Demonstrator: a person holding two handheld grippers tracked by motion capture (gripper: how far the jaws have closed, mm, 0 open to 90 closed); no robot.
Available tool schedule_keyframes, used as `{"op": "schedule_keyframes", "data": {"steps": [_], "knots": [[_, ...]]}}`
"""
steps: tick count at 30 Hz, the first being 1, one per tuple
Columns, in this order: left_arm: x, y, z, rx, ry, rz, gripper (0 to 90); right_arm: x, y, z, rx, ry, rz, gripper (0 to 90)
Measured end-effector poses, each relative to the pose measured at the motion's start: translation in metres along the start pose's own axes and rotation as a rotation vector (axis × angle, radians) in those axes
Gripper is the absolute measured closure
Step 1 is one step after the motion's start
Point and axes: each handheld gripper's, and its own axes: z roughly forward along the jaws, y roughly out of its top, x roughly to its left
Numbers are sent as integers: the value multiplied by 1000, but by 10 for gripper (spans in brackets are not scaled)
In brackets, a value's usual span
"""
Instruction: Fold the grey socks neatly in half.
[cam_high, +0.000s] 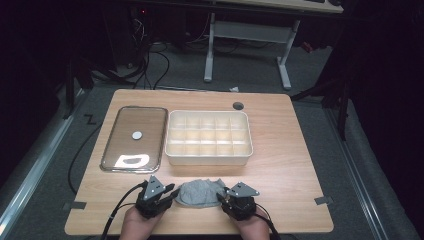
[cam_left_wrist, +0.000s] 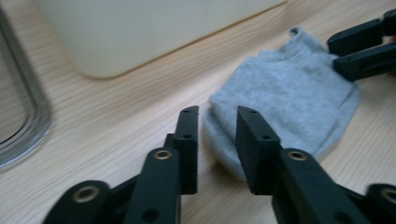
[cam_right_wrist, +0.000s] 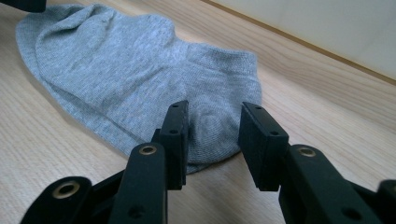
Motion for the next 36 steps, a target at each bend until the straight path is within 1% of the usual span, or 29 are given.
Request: {"op": "schedule_keyframes", "data": {"steps": [1, 2, 3, 4, 5, 6, 7, 8, 9, 10, 11, 13, 14, 15, 16, 18, 21, 22, 23, 25, 26, 27, 28, 29, 30, 32, 33, 34, 36], "knots": [[-3, 4, 3, 6, -12, 5, 646, -1, 0, 0, -1, 0, 1, 643], [-9, 10, 8, 11, -6, 18, 614, -1, 0, 0, -1, -1, 0, 644], [-11, 12, 12, 36, 0, 29, 601, -1, 0, 0, 1, -3, 0, 645], [-11, 12, 12, 36, 0, 29, 586, -1, 0, 0, 1, -3, 0, 645], [-14, 13, 21, 93, 16, 48, 586, 0, 0, 0, 0, -7, -5, 646], [-16, 13, 25, 114, 33, 63, 616, 0, 0, 0, 0, -9, -7, 649], [-18, 12, 27, 121, 60, 84, 709, 0, 0, 0, 2, -9, -6, 650], [-21, 11, 25, 99, 87, 101, 852, 0, 0, 0, 3, -6, 0, 651], [-21, 11, 21, 79, 94, 102, 865, 0, 0, 0, 3, -3, 0, 651], [-21, 11, 21, 79, 94, 102, 870, -1, 0, 0, 4, -1, 1, 651], [-20, 12, 11, 47, 112, 104, 873, -1, 0, 0, 4, 1, 0, 651], [-19, 11, 7, 40, 111, 99, 875, -2, 0, 0, 4, 2, 1, 651], [-17, 9, 4, 44, 106, 92, 875, -2, 0, 0, 4, 2, 1, 651], [-14, 2, -1, 59, 82, 73, 875, -2, 0, 0, 6, 4, 3, 650], [-14, 2, -1, 59, 82, 73, 875, -2, 0, 0, 6, 4, 3, 650], [-13, -7, -1, 94, 50, 52, 871, -2, 0, 1, 6, 4, 1, 649], [-15, -11, 0, 93, 53, 63, 858, -2, 0, 1, 7, 5, 4, 643], [-17, -11, 0, 97, 59, 80, 821, -3, 0, 1, 7, 2, 15, 613], [-18, -10, 0, 96, 63, 83, 790, -4, 0, 1, 7, -2, 21, 582], [-21, -6, -1, 82, 73, 73, 677, -6, 1, 2, 12, -3, 48, 526], [-24, -3, -3, 63, 77, 76, 625, -7, 1, 2, 15, 4, 67, 502], [-28, 1, -4, 40, 73, 84, 594, -8, 1, 2, 18, 12, 86, 488], [-28, 1, -4, 40, 73, 84, 587, -8, 1, 2, 17, 15, 88, 482], [-40, 11, -4, 21, 33, 113, 607, -7, 1, 1, 12, 13, 75, 477], [-40, 11, -4, 21, 33, 113, 626, -7, 1, 1, 12, 13, 75, 477], [-51, 21, 1, 23, -33, 123, 653, -6, 2, 1, 7, 18, 77, 466], [-60, 26, 14, 53, -70, 140, 711, -5, 2, 1, 10, 24, 76, 462], [-63, 27, 22, 73, -72, 146, 720, -5, 2, 2, 13, 26, 79, 461], [-65, 24, 38, 128, -34, 171, 770, -6, 1, 2, 12, 36, 83, 450]]}}
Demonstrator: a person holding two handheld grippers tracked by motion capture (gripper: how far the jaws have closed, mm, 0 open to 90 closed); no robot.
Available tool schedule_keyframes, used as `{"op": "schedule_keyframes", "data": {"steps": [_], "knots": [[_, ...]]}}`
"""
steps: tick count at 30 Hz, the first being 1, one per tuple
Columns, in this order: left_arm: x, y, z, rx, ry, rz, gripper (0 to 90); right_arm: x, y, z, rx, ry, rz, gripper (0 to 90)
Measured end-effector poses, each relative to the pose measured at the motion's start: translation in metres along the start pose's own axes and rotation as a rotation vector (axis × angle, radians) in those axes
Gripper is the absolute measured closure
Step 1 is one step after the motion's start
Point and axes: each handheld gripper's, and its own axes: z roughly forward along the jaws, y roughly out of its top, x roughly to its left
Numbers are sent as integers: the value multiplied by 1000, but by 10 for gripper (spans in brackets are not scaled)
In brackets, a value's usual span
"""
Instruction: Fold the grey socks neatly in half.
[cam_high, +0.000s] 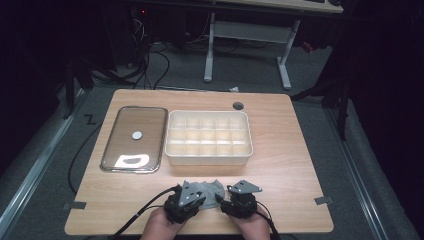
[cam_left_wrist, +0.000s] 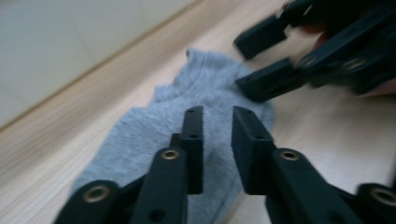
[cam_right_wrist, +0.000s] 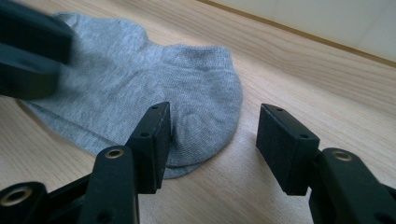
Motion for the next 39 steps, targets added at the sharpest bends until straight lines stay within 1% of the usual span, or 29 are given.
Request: {"op": "schedule_keyframes", "data": {"steps": [2, 3, 7, 8, 10, 11, 12, 13, 14, 15, 16, 17, 18, 20, 21, 22, 23, 25, 29, 32, 33, 37, 38, 39], "knots": [[1, -3, 7, 30, 4, -7, 809, 1, 0, -1, -4, 10, -8, 447], [0, -5, 7, 19, 7, -3, 820, 1, -1, -2, -6, 17, -8, 445], [0, -8, 6, 13, 13, -8, 825, 4, -1, -3, -15, 32, -7, 444], [0, -9, 6, 3, 19, -7, 825, 6, 0, -3, -12, 35, -5, 446], [0, -10, 6, -3, 20, -10, 825, 6, -1, -2, -8, 38, -4, 448], [0, -12, 6, -12, 21, -15, 824, 9, -2, 0, 7, 41, -10, 472], [0, -12, 6, -12, 21, -15, 825, 9, -2, 0, 7, 41, -10, 472], [0, -13, 6, -17, 23, -17, 824, 11, -2, -1, 9, 37, -7, 501], [0, -13, 6, -16, 22, -17, 824, 11, -2, -1, 9, 37, -7, 501], [0, -13, 6, -20, 20, -19, 824, 13, -2, -1, 6, 35, -12, 541], [0, -13, 6, -20, 20, -19, 824, 13, -2, -1, 6, 35, -12, 541], [1, -14, 5, -22, 15, -21, 823, 15, -2, -1, 5, 33, -18, 576], [1, -14, 5, -22, 15, -21, 820, 15, -2, -1, 5, 33, -18, 576], [1, -16, 4, -33, 2, -17, 807, 17, -2, -1, 5, 35, -18, 609], [2, -17, 4, -38, -1, -23, 800, 17, -2, -1, 7, 36, -17, 626], [2, -18, 3, -40, -1, -23, 791, 18, -2, 0, 6, 40, -17, 654], [1, -18, 3, -40, 3, -20, 779, 18, -2, 0, 4, 50, -21, 712], [1, -18, 3, -41, 1, -21, 776, 19, -2, 1, 2, 67, -26, 768], [1, -18, 3, -41, 2, -22, 776, 19, -2, 1, 5, 86, -37, 799], [1, -18, 4, -41, 3, -22, 771, 19, -1, 0, 5, 86, -49, 809], [2, -17, 4, -41, 0, -31, 767, 19, 0, -3, -20, 82, -59, 811], [2, -15, 5, -36, -4, -38, 765, 16, 2, -10, -59, 84, -46, 814], [0, -14, 7, -33, -2, -26, 764, 14, 3, -15, -89, 98, -29, 816], [-1, -12, 8, -32, 2, -20, 764, 14, 3, -16, -98, 101, -26, 816]]}}
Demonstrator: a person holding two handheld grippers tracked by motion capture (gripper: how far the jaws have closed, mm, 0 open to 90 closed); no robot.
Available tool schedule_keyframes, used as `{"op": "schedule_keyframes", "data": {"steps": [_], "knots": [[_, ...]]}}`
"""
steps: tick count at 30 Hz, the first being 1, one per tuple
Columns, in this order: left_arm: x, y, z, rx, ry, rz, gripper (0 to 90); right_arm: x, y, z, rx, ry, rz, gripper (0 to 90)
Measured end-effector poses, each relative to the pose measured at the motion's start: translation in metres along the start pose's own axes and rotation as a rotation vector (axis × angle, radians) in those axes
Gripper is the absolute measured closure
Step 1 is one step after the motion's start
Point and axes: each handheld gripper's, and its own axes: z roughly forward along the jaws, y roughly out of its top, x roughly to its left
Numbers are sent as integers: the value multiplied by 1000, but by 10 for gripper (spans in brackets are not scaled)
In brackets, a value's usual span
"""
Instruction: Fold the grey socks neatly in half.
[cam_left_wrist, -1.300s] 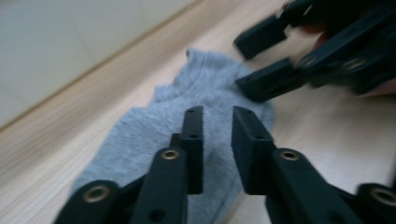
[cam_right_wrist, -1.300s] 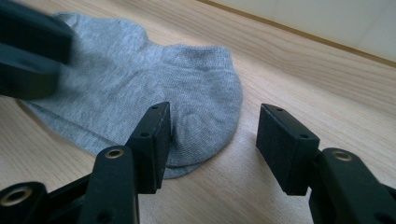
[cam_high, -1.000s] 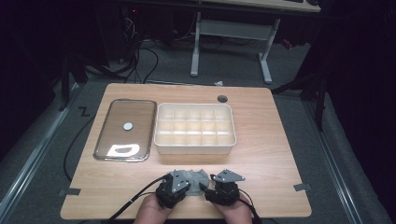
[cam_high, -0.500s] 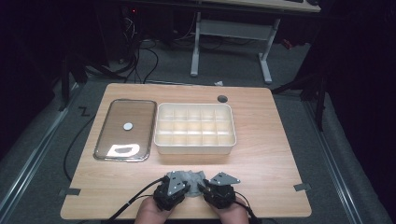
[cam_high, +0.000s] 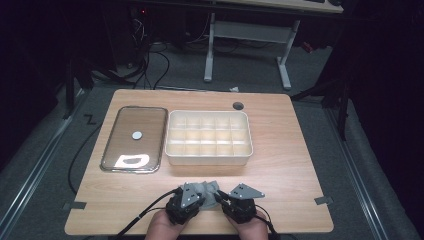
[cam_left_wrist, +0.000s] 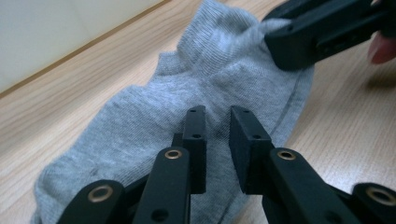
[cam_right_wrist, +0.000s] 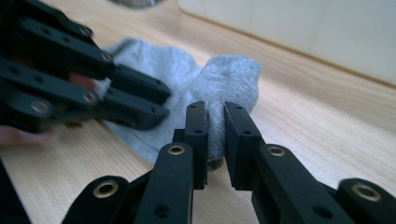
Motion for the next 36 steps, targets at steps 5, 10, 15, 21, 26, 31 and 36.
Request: {"op": "schedule_keyframes", "data": {"steps": [5, 10, 15, 21, 26, 31, 36], "knots": [[-4, 6, 6, 9, 17, 7, 767, 0, 3, -6, -41, 16, 1, 820], [-10, 15, 15, 12, 29, 16, 767, 0, 5, -10, -68, 41, 32, 824], [-4, 20, 2, -38, 20, -34, 782, -5, 3, -12, -74, 18, 34, 823], [10, 28, 10, -10, 47, -68, 836, -10, 2, -14, -72, 23, 35, 822], [2, 32, 27, 62, 32, -34, 852, -10, 2, -14, -76, 26, 35, 822], [-7, 37, 32, 68, 32, -16, 852, -9, 3, -16, -104, 31, 30, 822], [-5, 43, 24, 48, 21, -27, 750, -8, 3, -16, -108, 1, 18, 820]]}}
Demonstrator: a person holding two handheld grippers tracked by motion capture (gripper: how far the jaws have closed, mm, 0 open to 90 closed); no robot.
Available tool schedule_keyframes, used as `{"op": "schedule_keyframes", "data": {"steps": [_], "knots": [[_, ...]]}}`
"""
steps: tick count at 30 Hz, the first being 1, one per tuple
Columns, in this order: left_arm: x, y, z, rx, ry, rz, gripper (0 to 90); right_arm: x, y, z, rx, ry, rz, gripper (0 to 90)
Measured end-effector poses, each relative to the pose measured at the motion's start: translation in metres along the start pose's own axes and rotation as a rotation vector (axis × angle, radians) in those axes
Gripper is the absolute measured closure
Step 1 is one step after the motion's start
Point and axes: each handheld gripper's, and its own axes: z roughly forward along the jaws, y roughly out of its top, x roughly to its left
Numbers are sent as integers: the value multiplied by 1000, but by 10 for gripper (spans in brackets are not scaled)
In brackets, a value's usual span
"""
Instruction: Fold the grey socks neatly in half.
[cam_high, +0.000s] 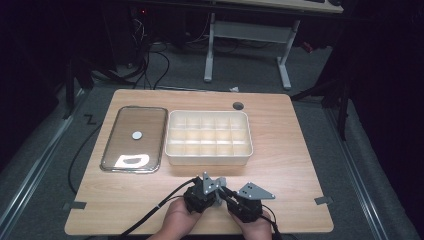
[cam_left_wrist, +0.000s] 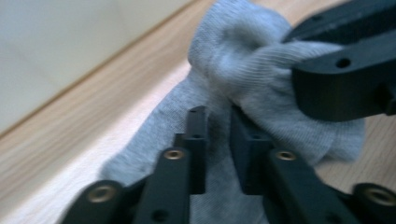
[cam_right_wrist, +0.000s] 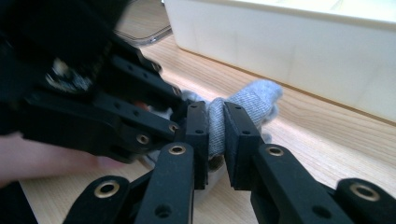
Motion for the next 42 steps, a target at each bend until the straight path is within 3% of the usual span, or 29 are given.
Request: {"op": "schedule_keyframes", "data": {"steps": [3, 4, 5, 6, 7, 9, 10, 11, 15, 16, 18, 19, 22, 24, 26, 29, 36, 42], "knots": [[11, -1, -17, -48, -3, -37, 749, -2, 0, -2, 1, -5, 7, 820], [22, -5, -31, -80, -1, -71, 717, -4, -1, -2, 1, -15, 8, 818], [22, -5, -31, -80, -1, -71, 694, -4, -1, -2, 1, -15, 8, 818], [27, -9, -38, -94, 1, -92, 694, -5, -2, -3, 3, -18, 7, 817], [34, -14, -45, -105, -7, -120, 638, -5, -2, -3, 8, -27, -2, 815], [41, -24, -51, -96, -30, -144, 612, -5, -2, -3, 9, -30, -5, 815], [44, -36, -53, -74, -46, -156, 549, -4, -2, -2, 14, -42, -23, 813], [44, -36, -53, -74, -46, -156, 533, -4, -2, -2, 14, -42, -23, 813], [49, -52, -42, -39, -72, -208, 502, 1, -1, 0, 32, -73, -66, 811], [50, -55, -38, -19, -93, -223, 545, 6, 0, 1, 39, -86, -86, 811], [50, -56, -38, -31, -98, -228, 671, 7, 1, 2, 42, -89, -97, 811], [51, -57, -38, -47, -100, -245, 671, 9, 2, 2, 49, -91, -105, 811], [53, -60, -37, -82, -115, -284, 830, 18, 5, 9, 69, -90, -132, 811], [55, -60, -38, -90, -126, -294, 847, 22, 6, 13, 85, -89, -143, 811], [60, -63, -38, -102, -163, -339, 849, 28, 7, 19, 105, -87, -155, 811], [64, -63, -37, -101, -188, -374, 848, 34, 9, 25, 123, -80, -169, 810], [64, -64, -36, -95, -208, -360, 838, 49, 16, 46, 160, -43, -182, 804], [63, -63, -36, -87, -204, -353, 799, 53, 24, 45, 152, -23, -159, 676]]}}
